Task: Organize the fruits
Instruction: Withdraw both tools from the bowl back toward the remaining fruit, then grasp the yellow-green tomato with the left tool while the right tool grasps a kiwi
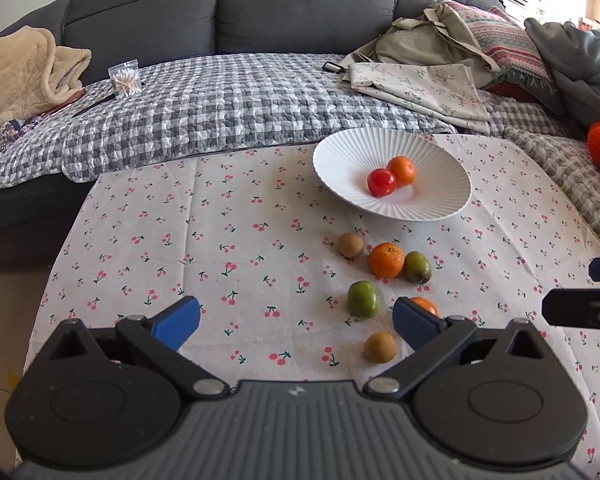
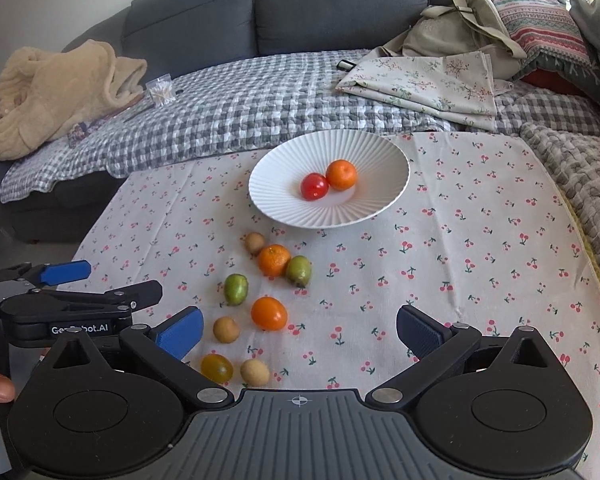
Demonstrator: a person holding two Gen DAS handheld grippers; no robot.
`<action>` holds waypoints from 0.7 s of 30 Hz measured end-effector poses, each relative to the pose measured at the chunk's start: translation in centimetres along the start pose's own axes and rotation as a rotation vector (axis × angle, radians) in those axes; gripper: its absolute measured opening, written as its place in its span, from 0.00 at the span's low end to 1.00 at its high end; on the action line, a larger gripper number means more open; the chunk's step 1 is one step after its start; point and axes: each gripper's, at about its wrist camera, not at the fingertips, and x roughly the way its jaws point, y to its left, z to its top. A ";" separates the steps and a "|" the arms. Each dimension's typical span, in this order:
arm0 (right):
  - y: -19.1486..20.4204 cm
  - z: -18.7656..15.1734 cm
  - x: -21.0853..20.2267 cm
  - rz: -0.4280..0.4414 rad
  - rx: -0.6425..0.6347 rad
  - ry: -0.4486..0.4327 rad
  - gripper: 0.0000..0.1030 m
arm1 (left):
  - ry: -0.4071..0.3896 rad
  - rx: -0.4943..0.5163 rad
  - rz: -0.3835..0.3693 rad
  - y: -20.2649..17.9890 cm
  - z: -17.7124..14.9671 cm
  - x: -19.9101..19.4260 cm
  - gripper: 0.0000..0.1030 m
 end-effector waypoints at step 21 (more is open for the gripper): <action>0.2 -1.5 3.4 0.018 -0.058 0.086 0.79 | 0.142 0.234 -0.148 -5.8 -6.1 4.1 0.72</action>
